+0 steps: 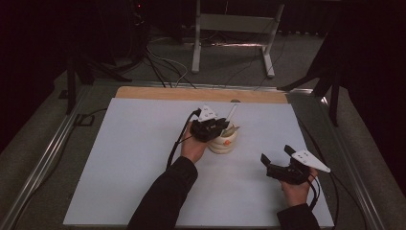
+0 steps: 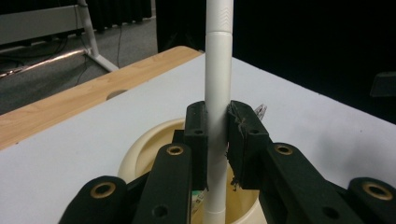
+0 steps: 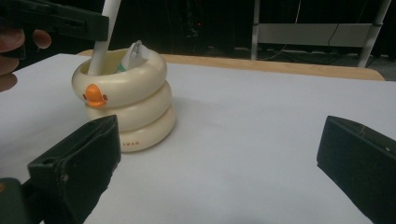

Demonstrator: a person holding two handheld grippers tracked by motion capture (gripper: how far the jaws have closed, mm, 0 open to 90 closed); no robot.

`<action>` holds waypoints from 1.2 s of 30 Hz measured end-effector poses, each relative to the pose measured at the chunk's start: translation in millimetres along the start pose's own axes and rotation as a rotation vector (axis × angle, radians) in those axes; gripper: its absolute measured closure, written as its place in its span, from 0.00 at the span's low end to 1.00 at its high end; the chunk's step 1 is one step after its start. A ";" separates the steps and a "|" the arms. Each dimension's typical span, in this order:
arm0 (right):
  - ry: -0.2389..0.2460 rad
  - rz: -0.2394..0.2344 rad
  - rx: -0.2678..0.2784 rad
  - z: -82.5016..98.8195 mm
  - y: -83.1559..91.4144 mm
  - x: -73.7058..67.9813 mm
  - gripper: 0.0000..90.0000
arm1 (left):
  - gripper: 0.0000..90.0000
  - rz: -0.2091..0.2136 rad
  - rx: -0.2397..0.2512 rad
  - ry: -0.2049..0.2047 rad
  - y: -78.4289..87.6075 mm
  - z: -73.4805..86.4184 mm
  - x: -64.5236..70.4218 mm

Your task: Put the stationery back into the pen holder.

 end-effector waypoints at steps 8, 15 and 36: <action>0.001 -0.001 0.000 0.1 0.1 0.1 0.00 | 0.88 -0.003 0.012 0.000 -3.6 3.3 0.6; 0.001 0.001 0.001 -0.1 0.5 0.4 0.00 | 0.88 -0.001 0.013 -0.014 -4.8 7.1 1.1; 0.001 0.002 0.001 -0.1 1.2 0.7 0.00 | 0.88 0.000 -0.015 -0.004 -3.0 21.8 -2.8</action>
Point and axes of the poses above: each handheld gripper's, and its own axes: y roughly backward along the jaws, z roughly out of its underside, x roughly to its right, the point moved 6 cm from there along -y, roughly forward along the jaws, and after that the axes turned 13 degrees about x, right-handed, at the moved point
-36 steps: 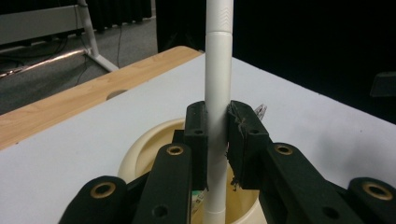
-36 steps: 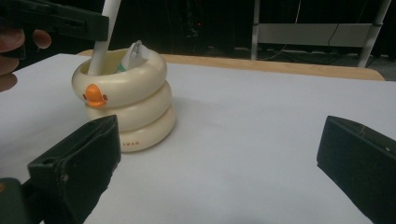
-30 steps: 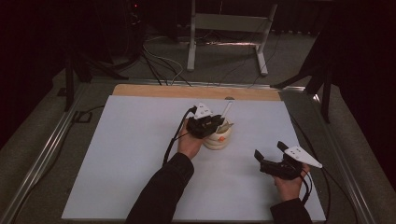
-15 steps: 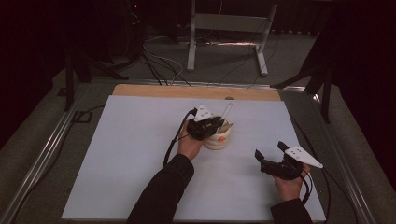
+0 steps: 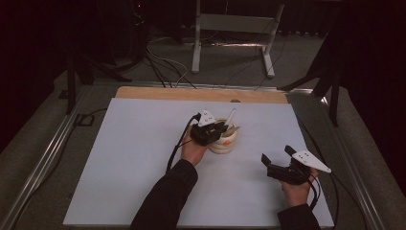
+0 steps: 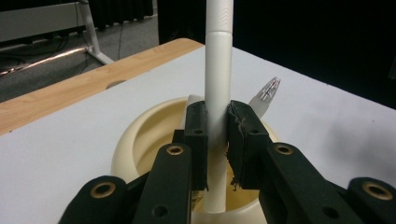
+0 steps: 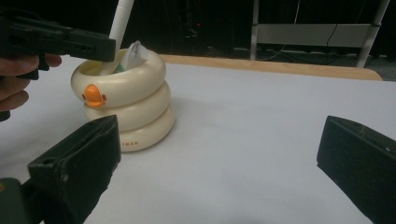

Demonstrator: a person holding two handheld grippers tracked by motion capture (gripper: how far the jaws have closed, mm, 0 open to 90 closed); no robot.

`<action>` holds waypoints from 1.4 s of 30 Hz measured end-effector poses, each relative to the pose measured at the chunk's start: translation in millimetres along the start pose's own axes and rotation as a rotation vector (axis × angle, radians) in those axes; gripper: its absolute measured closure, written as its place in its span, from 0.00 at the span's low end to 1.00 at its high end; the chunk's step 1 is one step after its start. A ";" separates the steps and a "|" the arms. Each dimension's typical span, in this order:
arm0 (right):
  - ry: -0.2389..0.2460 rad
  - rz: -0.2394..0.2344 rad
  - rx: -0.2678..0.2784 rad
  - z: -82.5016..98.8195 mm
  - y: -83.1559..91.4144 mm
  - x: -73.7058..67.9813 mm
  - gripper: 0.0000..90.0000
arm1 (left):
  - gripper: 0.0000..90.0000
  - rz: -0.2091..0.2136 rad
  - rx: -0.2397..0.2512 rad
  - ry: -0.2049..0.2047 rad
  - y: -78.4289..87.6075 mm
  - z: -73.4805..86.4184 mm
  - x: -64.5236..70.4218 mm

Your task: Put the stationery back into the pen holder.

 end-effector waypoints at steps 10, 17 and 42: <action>0.000 0.002 0.000 0.2 0.4 0.2 0.00 | 0.88 0.019 -0.029 0.000 0.4 5.2 0.4; -0.001 0.005 -0.001 0.2 0.9 0.7 0.00 | 0.88 0.026 -0.043 0.005 0.1 5.8 1.2; -0.001 0.006 -0.003 0.7 1.1 0.9 0.00 | 0.88 0.042 -0.067 -0.012 2.2 4.2 1.0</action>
Point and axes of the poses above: each handheld gripper's, and its own axes: y roughly backward along the jaws, z roughly out of its underside, x roughly to its right, the point moved 6 cm from there along -y, roughly forward along the jaws, and after that the axes turned 13 degrees about x, right-handed, at the moved point
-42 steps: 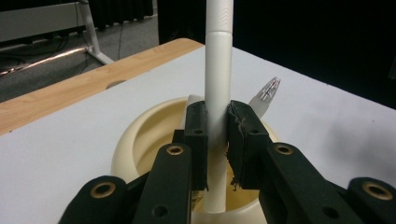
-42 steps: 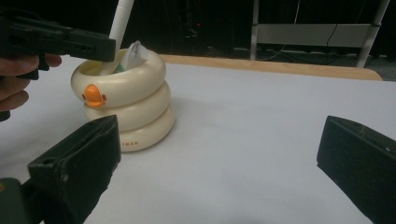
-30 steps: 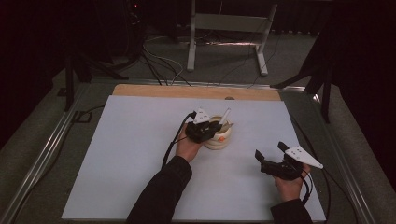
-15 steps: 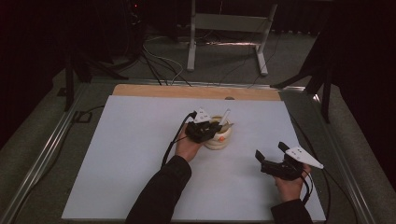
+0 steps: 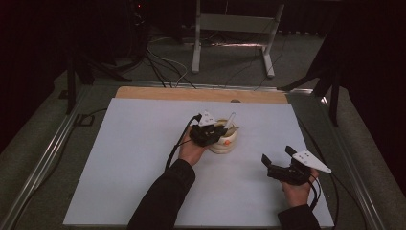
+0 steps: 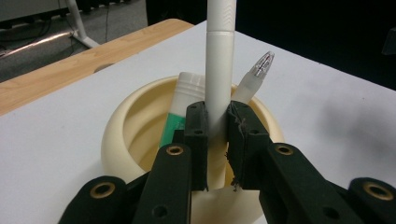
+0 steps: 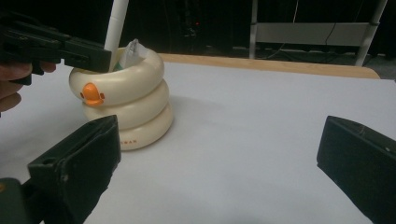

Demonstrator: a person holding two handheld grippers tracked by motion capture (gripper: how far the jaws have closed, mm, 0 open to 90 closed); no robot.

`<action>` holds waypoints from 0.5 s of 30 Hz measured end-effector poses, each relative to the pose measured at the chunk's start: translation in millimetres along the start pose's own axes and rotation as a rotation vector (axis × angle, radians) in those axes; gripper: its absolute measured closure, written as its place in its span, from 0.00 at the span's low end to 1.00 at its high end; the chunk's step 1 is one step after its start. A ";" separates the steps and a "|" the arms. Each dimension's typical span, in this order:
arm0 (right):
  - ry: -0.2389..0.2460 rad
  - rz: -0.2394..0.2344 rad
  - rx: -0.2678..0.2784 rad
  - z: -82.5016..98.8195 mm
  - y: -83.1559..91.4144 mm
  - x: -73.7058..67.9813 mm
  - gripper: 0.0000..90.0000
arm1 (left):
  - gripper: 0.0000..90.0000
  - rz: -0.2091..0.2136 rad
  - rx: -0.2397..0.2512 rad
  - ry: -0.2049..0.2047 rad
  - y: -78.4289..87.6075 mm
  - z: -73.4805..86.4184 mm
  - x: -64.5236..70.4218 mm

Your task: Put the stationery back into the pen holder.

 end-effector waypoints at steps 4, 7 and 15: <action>0.000 0.000 0.000 0.0 0.0 -0.2 0.00 | 0.88 0.001 -0.001 -0.002 0.3 -0.2 -0.2; 0.000 -0.001 -0.001 0.2 -0.1 -0.3 0.00 | 0.87 0.002 0.000 0.000 0.6 -0.3 -0.5; -0.001 0.002 -0.002 0.2 0.0 0.2 0.00 | 0.30 -0.040 0.022 0.012 1.1 -5.2 -2.2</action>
Point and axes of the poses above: each handheld gripper's, and its own axes: y roughly backward along the jaws, z roughly out of its underside, x roughly to its right, the point moved 6 cm from there along -y, roughly forward along the jaws, and after that the axes turned 13 degrees about x, right-handed, at the moved point
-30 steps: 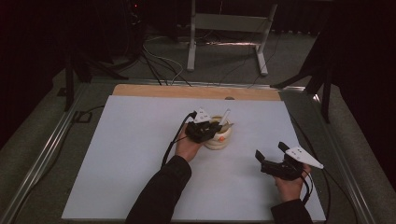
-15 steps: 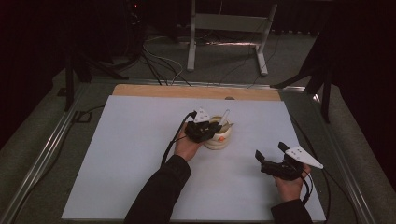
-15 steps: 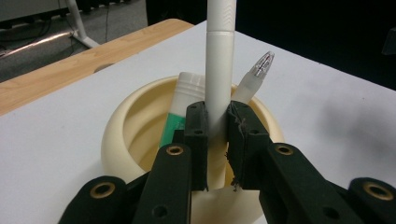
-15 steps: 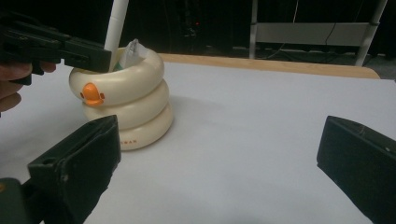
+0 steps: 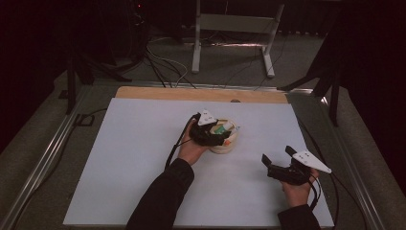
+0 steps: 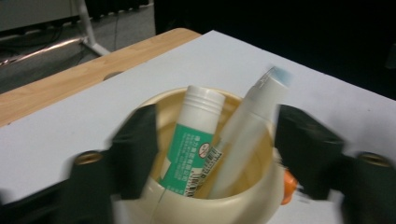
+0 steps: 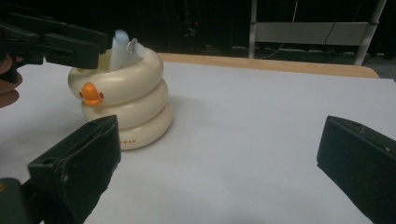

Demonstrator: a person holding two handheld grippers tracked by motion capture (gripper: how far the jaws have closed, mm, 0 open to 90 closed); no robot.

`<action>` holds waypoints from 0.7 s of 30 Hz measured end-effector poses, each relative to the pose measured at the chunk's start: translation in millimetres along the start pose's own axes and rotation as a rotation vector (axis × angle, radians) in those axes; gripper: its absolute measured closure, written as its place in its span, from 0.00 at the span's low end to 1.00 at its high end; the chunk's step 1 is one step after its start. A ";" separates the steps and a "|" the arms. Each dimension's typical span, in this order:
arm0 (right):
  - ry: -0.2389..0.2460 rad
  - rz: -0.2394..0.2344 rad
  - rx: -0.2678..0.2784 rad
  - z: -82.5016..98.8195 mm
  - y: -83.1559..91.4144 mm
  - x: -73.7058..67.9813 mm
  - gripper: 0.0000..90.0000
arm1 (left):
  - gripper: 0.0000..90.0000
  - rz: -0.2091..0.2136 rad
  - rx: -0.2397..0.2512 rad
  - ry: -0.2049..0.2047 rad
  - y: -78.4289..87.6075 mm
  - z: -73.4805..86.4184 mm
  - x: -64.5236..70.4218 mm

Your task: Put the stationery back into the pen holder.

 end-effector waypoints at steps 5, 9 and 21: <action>0.000 0.001 0.000 -0.1 0.2 0.0 0.00 | 0.23 -0.014 0.002 0.005 0.2 -0.5 -1.8; 0.001 -0.001 0.000 0.0 0.0 -0.3 0.00 | 0.19 -0.034 -0.010 0.013 1.0 0.6 -5.5; 0.001 -0.001 -0.001 0.1 0.1 -0.2 0.00 | 0.18 -0.022 -0.039 0.058 7.8 1.3 -13.4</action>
Point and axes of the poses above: each handheld gripper's, and its own axes: y roughly backward along the jaws, z roughly out of its underside, x roughly to its right, the point moved 6 cm from there along -y, roughly forward along the jaws, and after that the axes turned 13 degrees about x, right-handed, at the moved point
